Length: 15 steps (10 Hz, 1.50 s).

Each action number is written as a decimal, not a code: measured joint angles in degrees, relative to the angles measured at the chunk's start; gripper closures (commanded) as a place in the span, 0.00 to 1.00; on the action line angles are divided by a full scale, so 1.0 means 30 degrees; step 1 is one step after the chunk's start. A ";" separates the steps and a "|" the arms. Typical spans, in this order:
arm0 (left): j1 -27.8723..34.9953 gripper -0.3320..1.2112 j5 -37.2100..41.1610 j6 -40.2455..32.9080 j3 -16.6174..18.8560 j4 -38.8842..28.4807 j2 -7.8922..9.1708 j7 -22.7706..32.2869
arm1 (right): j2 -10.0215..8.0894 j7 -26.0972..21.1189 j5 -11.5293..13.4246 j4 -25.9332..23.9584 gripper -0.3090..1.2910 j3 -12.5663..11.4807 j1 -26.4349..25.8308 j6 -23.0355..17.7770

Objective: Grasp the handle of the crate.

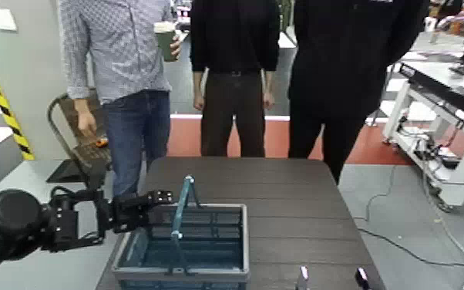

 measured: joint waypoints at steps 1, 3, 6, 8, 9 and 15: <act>-0.0421 0.29 0.0005 -0.0067 -0.0510 0.0440 -0.0072 -0.0319 | -0.0015 0.0000 -0.0019 0.0018 0.29 0.0053 -0.0051 0.0000; -0.1208 0.29 0.0005 -0.0192 -0.1490 0.1268 -0.0233 -0.0874 | -0.0025 0.0028 -0.0051 0.0091 0.29 0.0103 -0.0117 -0.0031; -0.1663 0.31 0.0047 -0.0163 -0.2126 0.1531 -0.0472 -0.1099 | -0.0073 0.0038 -0.0122 0.0223 0.29 0.0158 -0.0207 -0.0088; -0.1741 0.41 0.0321 -0.0141 -0.2447 0.1539 -0.0539 -0.1099 | -0.0085 0.0046 -0.0181 0.0319 0.29 0.0177 -0.0271 -0.0147; -0.1760 0.55 0.0518 -0.0169 -0.2622 0.1601 -0.0563 -0.1095 | -0.0106 0.0048 -0.0206 0.0359 0.29 0.0187 -0.0306 -0.0176; -0.1870 0.99 0.1086 -0.0508 -0.3083 0.1792 -0.0546 -0.1244 | -0.0172 0.0058 -0.0299 0.0562 0.29 0.0219 -0.0422 -0.0361</act>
